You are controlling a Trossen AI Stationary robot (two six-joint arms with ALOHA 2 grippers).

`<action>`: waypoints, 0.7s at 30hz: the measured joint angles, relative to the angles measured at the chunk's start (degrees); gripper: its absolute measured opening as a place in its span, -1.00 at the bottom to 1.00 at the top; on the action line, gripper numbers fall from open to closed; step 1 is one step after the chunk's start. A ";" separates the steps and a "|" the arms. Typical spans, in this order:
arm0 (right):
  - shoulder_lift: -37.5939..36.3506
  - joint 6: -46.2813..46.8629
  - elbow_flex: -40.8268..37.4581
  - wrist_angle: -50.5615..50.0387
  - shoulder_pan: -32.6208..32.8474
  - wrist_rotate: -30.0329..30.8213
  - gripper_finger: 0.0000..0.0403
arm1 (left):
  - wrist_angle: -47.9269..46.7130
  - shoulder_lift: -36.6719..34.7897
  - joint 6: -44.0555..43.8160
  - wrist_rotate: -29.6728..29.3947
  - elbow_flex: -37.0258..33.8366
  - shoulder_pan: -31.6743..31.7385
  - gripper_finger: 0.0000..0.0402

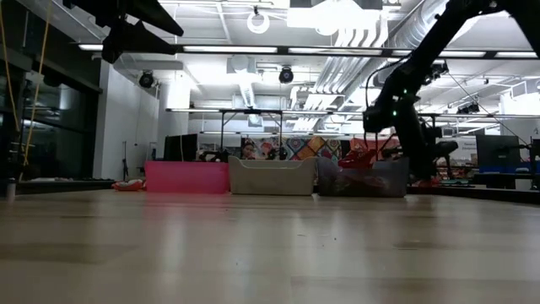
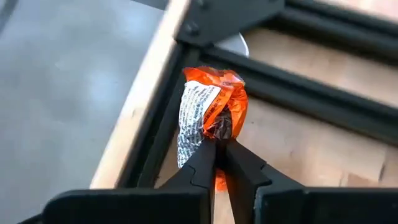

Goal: Sort candy
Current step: Put the orange candy into the red bin

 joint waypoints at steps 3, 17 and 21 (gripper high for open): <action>-3.42 -3.58 0.00 0.27 -0.13 2.08 -0.96 | 0.21 -0.23 0.01 0.15 -0.03 0.00 -0.17; -27.59 -39.78 0.17 15.80 7.58 6.63 -1.00 | 5.79 -8.31 12.52 -0.05 -0.07 0.00 -0.17; -33.19 -54.07 0.17 15.28 15.28 5.77 -1.00 | 6.79 -8.38 15.39 -0.05 -0.07 0.00 -0.17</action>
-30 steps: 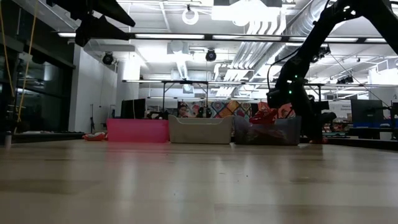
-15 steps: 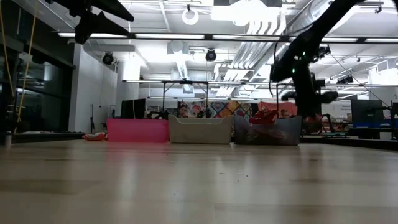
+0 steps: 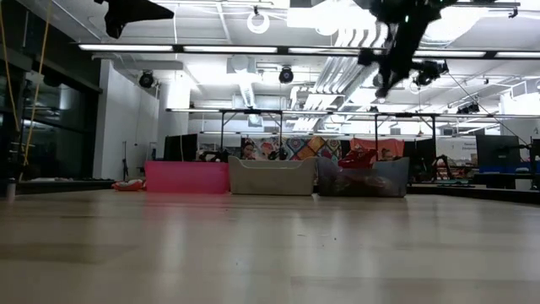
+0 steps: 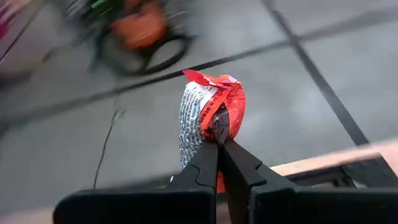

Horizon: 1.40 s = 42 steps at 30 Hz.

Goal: Sort candy
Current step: Put the orange candy into the red bin

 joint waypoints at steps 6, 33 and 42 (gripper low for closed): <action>-5.13 -15.17 0.00 -0.98 14.83 -8.34 -1.00 | 0.09 0.14 0.17 0.72 0.00 0.00 -0.17; -2.29 -46.86 -0.01 22.29 54.29 -32.57 -1.00 | 0.95 0.34 0.68 1.50 0.07 0.00 -0.17; -1.57 -46.99 -0.02 22.49 53.80 -32.55 -1.00 | 1.84 1.43 0.64 1.51 0.09 0.00 -0.17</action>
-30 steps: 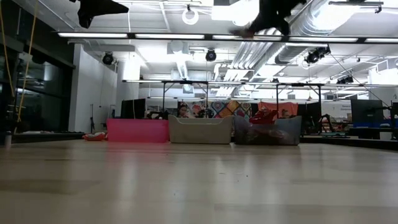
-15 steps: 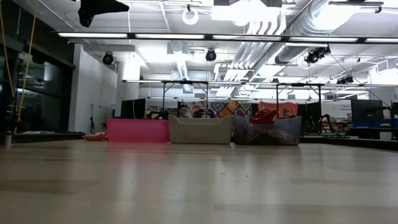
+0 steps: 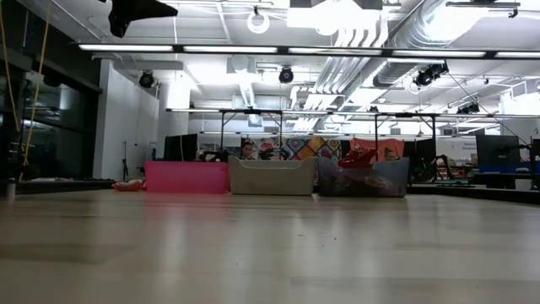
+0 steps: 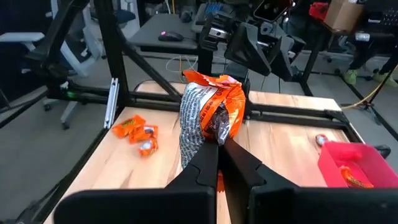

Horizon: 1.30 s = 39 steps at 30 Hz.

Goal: Sort candy
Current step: Put the orange candy into the red bin

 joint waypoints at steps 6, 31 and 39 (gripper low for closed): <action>5.90 0.02 0.00 10.55 -4.80 -0.12 -1.00 | 5.71 -0.26 3.59 0.02 0.00 0.00 -0.17; 56.65 23.75 39.81 11.74 -29.13 2.57 -0.96 | 11.52 -0.76 11.02 -3.46 0.00 0.00 -0.17; 63.96 23.36 52.94 -2.62 -29.53 1.44 -0.57 | 11.35 -0.76 11.04 -3.46 0.00 0.00 -0.17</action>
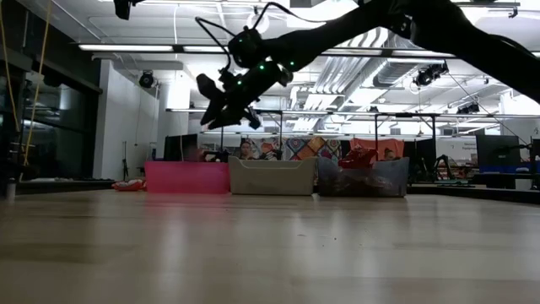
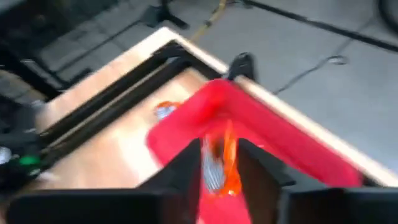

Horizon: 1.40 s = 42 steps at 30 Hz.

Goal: Sort candy
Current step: Put the orange candy into the red bin

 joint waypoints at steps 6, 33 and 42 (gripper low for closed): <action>0.41 -3.69 6.46 -8.77 -1.24 0.96 0.01 | -0.28 0.00 0.02 0.00 0.00 0.00 -0.17; -59.54 0.66 -62.88 4.88 12.72 -19.08 0.11 | 0.39 3.14 -0.55 1.53 -0.09 0.60 -0.17; -69.15 1.05 -78.62 40.88 25.40 -0.62 0.11 | 9.71 9.77 -0.55 18.26 -0.04 6.17 -0.17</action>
